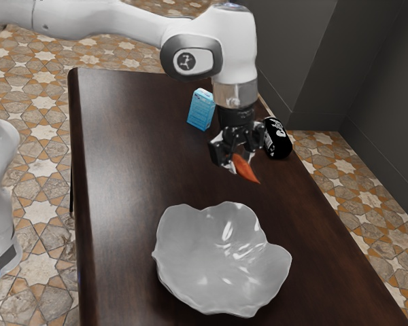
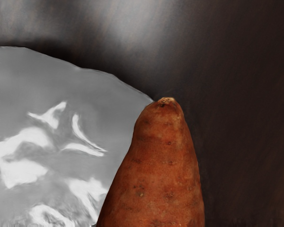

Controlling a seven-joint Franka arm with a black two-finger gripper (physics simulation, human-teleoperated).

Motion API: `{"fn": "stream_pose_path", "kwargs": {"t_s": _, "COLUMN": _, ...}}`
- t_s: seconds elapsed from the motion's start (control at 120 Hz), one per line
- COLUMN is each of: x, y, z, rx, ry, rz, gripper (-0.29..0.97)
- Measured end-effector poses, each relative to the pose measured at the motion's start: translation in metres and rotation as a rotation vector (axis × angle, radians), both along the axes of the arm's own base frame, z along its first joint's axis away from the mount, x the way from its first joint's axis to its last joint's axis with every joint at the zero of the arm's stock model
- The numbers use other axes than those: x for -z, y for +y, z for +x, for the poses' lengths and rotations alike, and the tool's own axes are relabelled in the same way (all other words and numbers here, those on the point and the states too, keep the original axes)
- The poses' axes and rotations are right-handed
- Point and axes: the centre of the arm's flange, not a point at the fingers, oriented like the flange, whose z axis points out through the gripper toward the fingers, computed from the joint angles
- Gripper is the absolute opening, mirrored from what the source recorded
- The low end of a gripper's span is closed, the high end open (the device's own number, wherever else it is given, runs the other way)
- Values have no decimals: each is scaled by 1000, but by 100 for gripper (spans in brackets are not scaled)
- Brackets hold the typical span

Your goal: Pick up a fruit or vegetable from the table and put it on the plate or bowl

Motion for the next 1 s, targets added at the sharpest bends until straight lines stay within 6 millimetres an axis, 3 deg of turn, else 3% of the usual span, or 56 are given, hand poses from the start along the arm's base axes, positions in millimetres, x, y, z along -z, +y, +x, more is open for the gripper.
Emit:
{"fn": "stream_pose_path", "kwargs": {"t_s": 0.133, "x": 8, "y": -63, "z": -26, "rx": 91, "ry": 35, "rz": -10, "gripper": 16}}
{"fn": "stream_pose_path", "kwargs": {"t_s": 0.3, "x": 12, "y": -105, "z": -47, "rx": 140, "ry": 62, "rz": -34, "gripper": 16}}
{"fn": "stream_pose_path", "kwargs": {"t_s": 0.4, "x": 11, "y": -107, "z": -49, "rx": 131, "ry": 64, "rz": -45, "gripper": 16}}
{"fn": "stream_pose_path", "kwargs": {"t_s": 0.617, "x": 16, "y": -67, "z": -25, "rx": 48, "ry": 71, "rz": -51, "gripper": 15}}
{"fn": "stream_pose_path", "kwargs": {"t_s": 0.725, "x": 20, "y": -64, "z": -23, "rx": 56, "ry": 68, "rz": -32, "gripper": 43}}
{"fn": "stream_pose_path", "kwargs": {"t_s": 0.808, "x": 27, "y": -60, "z": -22, "rx": 71, "ry": 63, "rz": 8, "gripper": 54}}
{"fn": "stream_pose_path", "kwargs": {"t_s": 0.85, "x": 26, "y": -45, "z": -15, "rx": 54, "ry": 53, "rz": 28, "gripper": 58}}
{"fn": "stream_pose_path", "kwargs": {"t_s": 0.883, "x": -1, "y": -31, "z": -6, "rx": 37, "ry": 19, "rz": 33, "gripper": 60}}
{"fn": "stream_pose_path", "kwargs": {"t_s": 0.925, "x": -60, "y": 1, "z": 11, "rx": -12, "ry": -27, "rz": 18, "gripper": 62}}
{"fn": "stream_pose_path", "kwargs": {"t_s": 0.967, "x": -115, "y": 61, "z": 19, "rx": -106, "ry": -50, "rz": -4, "gripper": 64}}
{"fn": "stream_pose_path", "kwargs": {"t_s": 1.0, "x": -138, "y": 109, "z": 15, "rx": -181, "ry": -42, "rz": -11, "gripper": 64}}
